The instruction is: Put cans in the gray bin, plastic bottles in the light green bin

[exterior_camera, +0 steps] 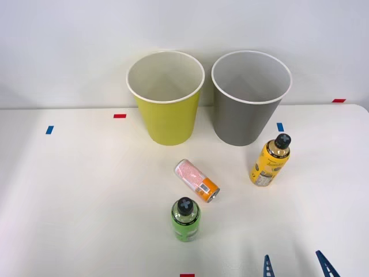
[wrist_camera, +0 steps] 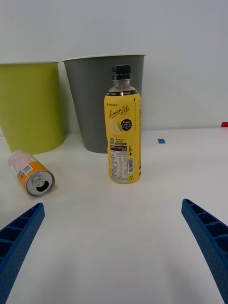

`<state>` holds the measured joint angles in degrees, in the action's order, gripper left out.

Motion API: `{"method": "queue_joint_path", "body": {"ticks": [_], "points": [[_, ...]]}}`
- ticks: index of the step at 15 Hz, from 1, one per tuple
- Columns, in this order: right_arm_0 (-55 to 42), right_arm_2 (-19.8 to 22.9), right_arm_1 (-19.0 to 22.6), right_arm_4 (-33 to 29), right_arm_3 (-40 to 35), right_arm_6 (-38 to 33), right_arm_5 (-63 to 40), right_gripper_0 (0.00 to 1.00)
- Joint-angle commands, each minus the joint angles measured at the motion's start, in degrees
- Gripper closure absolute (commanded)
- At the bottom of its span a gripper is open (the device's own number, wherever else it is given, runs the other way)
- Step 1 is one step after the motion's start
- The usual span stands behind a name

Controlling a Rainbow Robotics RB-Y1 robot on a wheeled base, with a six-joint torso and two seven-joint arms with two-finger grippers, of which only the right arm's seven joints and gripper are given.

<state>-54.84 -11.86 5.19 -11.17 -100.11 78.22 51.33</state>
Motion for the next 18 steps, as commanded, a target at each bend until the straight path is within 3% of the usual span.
{"method": "queue_joint_path", "body": {"ticks": [1, 18], "points": [[0.0, 0.0, 0.0, 0.0, 0.0, 0.0, 0.0, 0.00], [0.0, 0.0, 0.0, 0.0, 0.0, 0.0, 0.0, 0.00]]}}
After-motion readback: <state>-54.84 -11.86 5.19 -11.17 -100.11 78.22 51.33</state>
